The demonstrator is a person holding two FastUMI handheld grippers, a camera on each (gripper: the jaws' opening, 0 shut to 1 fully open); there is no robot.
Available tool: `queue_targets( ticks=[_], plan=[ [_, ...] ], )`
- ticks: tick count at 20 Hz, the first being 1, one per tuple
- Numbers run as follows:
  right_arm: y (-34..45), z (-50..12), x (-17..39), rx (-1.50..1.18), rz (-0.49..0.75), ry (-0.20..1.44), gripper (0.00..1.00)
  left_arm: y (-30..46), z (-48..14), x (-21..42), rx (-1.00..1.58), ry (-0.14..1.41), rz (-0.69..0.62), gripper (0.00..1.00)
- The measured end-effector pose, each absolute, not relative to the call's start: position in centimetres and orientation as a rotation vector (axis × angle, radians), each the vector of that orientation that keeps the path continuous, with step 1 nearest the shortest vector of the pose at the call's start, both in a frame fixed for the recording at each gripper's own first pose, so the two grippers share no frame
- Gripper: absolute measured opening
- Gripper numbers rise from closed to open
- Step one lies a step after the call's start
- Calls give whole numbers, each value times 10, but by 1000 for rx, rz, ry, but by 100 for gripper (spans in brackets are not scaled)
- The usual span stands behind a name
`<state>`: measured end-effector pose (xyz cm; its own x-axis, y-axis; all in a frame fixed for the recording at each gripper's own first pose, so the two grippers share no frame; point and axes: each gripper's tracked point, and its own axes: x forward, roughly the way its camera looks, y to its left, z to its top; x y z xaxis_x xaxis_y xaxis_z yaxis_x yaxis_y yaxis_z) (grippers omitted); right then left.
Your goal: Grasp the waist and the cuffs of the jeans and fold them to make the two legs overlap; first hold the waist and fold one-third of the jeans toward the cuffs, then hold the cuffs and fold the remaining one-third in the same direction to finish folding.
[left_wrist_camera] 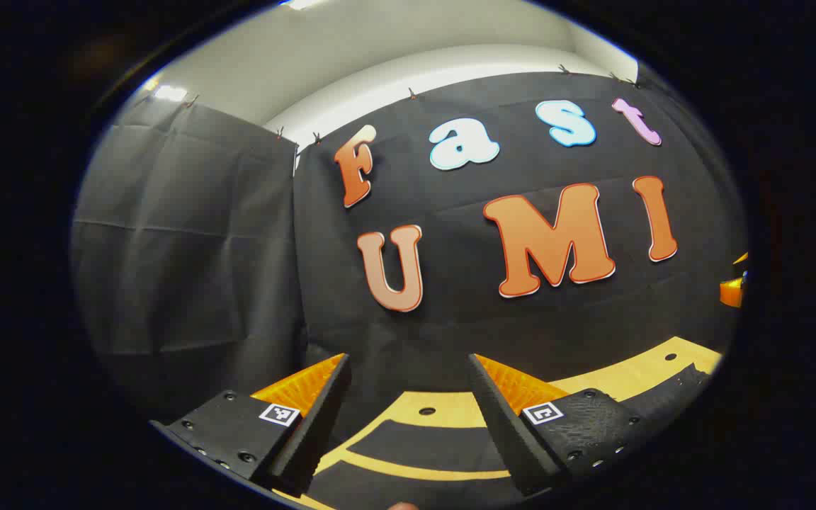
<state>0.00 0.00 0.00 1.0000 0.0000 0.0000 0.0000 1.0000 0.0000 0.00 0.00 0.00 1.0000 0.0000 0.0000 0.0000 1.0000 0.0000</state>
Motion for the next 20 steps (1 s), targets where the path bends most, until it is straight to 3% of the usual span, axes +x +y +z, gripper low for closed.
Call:
queue_targets(
  ticks=[11,20],
  plan=[
    [-9,-3,-39,-9,-231,52,98,47,-37,54,-99,48,-100,100],
    [-4,2,-49,-21,-255,63,98,35,-47,59,-125,86,-175,99]
  ],
)
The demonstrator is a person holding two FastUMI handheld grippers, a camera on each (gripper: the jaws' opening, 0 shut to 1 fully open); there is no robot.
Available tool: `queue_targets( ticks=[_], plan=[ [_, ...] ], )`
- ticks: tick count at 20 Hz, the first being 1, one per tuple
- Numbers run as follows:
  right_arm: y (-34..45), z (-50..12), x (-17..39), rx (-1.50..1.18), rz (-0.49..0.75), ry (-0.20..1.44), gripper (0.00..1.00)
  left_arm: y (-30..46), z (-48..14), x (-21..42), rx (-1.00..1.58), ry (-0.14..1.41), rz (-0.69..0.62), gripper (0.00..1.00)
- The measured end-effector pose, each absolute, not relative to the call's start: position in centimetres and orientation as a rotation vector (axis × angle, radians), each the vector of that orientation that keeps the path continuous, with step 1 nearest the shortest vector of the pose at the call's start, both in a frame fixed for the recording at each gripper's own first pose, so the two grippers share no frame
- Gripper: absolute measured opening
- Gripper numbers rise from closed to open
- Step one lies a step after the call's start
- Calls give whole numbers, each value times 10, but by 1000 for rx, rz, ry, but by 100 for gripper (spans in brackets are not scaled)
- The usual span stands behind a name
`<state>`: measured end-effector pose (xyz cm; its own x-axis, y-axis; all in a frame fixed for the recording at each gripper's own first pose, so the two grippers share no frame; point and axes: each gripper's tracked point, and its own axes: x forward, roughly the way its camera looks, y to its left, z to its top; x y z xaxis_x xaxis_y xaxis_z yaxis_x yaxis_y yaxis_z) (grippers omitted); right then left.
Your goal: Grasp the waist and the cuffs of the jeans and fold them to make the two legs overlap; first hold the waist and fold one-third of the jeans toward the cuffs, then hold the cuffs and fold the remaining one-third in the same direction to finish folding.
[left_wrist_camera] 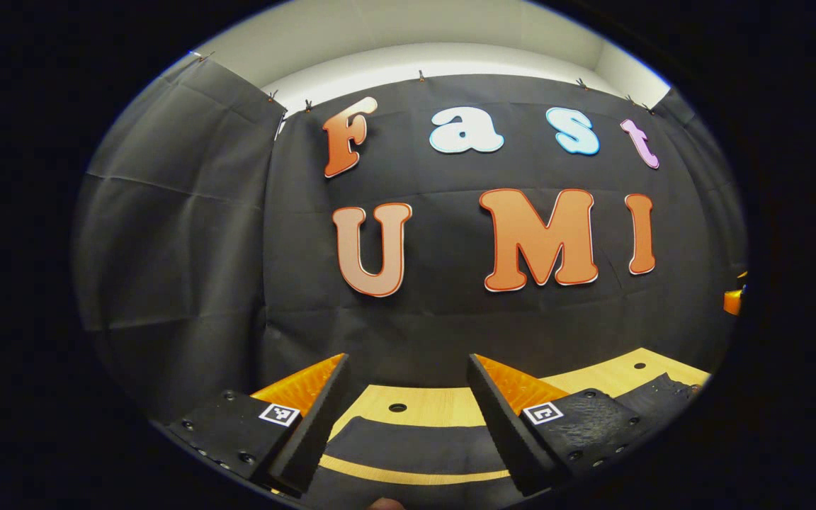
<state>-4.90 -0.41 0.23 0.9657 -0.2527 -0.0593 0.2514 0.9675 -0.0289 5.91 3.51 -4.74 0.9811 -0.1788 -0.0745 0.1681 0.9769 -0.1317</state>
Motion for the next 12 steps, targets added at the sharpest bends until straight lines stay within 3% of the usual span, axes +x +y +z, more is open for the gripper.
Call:
queue_targets(
  ticks=[6,12],
  plan=[
    [-7,-18,-46,-23,-251,139,98,41,-65,51,-89,153,-143,98],
    [-18,-54,-44,80,-264,265,98,96,-130,32,-115,328,-79,99]
  ],
)
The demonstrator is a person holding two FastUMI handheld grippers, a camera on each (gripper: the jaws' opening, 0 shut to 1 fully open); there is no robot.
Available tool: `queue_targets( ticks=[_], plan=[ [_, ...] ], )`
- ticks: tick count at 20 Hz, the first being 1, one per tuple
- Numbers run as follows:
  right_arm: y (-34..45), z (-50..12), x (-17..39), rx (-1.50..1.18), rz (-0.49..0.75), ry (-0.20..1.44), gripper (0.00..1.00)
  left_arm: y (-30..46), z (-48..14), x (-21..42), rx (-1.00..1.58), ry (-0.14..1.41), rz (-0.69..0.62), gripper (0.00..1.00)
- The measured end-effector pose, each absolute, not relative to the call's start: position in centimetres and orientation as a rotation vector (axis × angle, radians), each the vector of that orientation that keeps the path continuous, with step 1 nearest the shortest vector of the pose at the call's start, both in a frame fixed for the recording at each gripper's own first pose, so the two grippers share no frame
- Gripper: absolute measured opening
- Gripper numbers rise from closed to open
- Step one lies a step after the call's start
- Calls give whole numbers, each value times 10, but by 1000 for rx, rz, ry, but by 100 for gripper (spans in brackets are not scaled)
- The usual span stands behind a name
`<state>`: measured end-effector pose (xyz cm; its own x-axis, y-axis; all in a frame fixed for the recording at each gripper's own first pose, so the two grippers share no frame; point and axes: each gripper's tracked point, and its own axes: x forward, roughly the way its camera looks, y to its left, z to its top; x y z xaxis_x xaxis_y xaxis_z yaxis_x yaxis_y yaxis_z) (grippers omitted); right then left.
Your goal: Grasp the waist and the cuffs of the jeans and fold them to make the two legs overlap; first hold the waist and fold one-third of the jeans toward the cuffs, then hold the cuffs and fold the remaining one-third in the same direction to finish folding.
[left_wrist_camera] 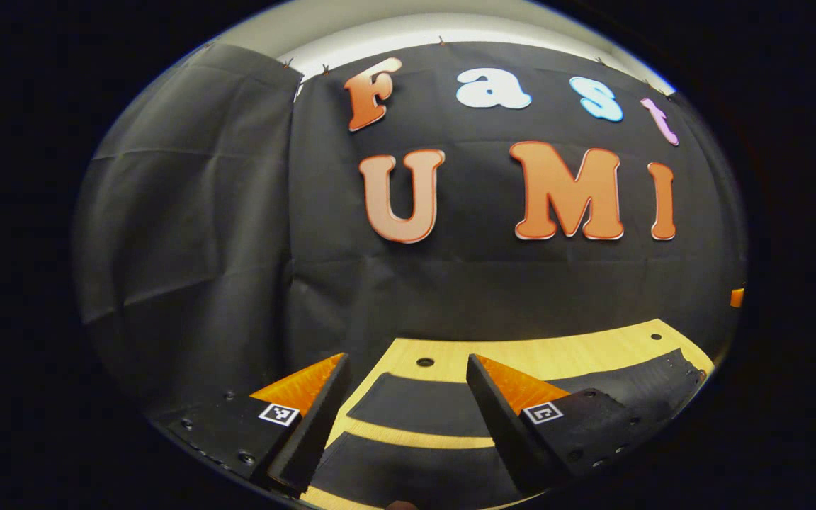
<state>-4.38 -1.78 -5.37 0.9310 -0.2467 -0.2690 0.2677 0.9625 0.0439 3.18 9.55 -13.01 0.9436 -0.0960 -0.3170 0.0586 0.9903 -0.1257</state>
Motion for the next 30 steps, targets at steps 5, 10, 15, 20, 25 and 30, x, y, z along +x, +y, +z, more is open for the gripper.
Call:
queue_targets(
  ticks=[5,10,15,20,25,30],
  plan=[
    [-27,-92,-51,264,-312,394,98,138,-194,20,-186,530,-60,99],
    [-28,-149,-74,520,-372,568,98,142,-293,-16,-365,871,-126,98],
    [-68,-217,-81,750,-472,710,98,148,-361,-54,-584,1152,-30,98],
    [-98,-263,-54,869,-502,790,98,145,-402,-75,-811,1290,123,98],
    [-107,-302,-33,864,-500,867,98,146,-416,-85,-948,1344,220,98],
    [-125,-324,-29,842,-523,913,99,148,-434,-72,-1094,1272,210,95]
  ],
)
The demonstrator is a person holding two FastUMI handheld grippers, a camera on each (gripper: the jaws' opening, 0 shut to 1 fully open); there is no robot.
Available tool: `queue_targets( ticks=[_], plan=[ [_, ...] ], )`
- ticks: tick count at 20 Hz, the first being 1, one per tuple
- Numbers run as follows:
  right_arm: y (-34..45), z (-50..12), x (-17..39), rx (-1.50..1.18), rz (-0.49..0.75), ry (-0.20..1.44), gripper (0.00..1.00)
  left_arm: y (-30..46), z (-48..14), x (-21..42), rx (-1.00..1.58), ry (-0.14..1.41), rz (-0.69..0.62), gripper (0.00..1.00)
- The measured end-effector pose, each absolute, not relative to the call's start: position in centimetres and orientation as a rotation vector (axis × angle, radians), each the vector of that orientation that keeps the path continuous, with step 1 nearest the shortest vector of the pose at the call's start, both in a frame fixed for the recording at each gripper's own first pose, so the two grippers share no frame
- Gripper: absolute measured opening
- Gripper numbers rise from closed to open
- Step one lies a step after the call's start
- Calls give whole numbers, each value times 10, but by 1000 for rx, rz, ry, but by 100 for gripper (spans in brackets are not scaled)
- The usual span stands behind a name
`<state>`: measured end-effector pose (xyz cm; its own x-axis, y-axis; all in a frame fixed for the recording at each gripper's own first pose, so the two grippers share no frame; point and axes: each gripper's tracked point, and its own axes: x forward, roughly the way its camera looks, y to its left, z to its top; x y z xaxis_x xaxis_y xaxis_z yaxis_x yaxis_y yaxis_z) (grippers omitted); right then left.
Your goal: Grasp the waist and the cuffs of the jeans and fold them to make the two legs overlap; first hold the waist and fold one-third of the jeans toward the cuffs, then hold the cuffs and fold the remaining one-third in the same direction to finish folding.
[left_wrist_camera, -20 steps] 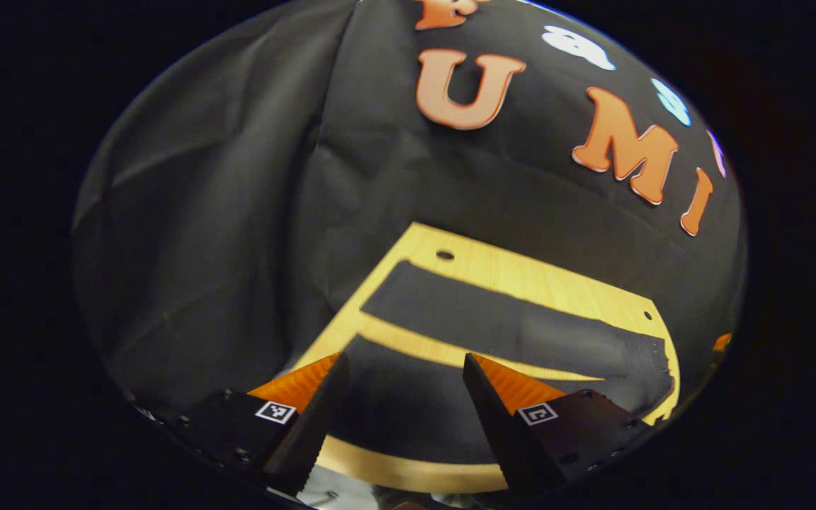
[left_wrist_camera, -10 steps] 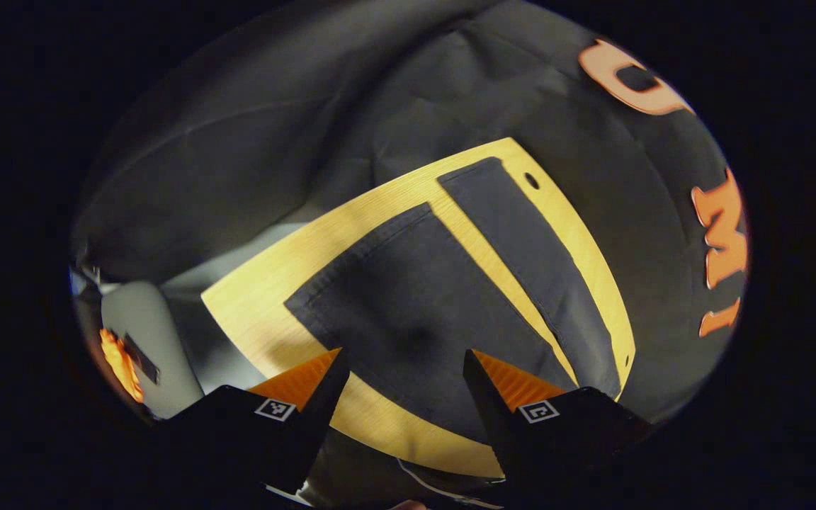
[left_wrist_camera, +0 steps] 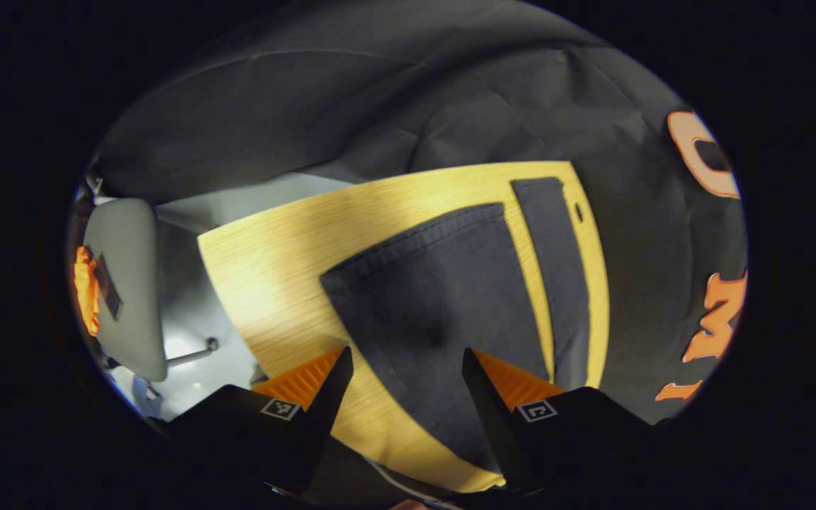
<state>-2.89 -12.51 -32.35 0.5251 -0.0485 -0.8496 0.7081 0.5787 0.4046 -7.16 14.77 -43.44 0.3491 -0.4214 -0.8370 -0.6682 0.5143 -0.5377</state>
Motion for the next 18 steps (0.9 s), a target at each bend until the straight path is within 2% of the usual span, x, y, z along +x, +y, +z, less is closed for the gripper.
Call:
queue_targets(
  ticks=[5,8,10,12,14,15,18],
  plan=[
    [-128,-334,-24,896,-530,915,99,132,-440,-41,-1263,1147,118,93],
    [-128,-340,-21,890,-531,928,99,122,-443,-21,-1273,1107,89,83],
    [-127,-346,-20,862,-523,946,98,119,-449,-15,-1246,1121,92,81],
    [-130,-353,-22,838,-534,965,99,114,-453,-8,-1233,1120,82,57],
    [-133,-362,-25,823,-548,983,98,112,-458,-6,-1196,1147,87,54],
    [-134,-367,-28,809,-558,999,99,112,-458,-5,-1178,1154,82,46],
    [-134,-385,-39,757,-569,1073,99,109,-455,-3,-1115,1168,74,46]
  ],
)
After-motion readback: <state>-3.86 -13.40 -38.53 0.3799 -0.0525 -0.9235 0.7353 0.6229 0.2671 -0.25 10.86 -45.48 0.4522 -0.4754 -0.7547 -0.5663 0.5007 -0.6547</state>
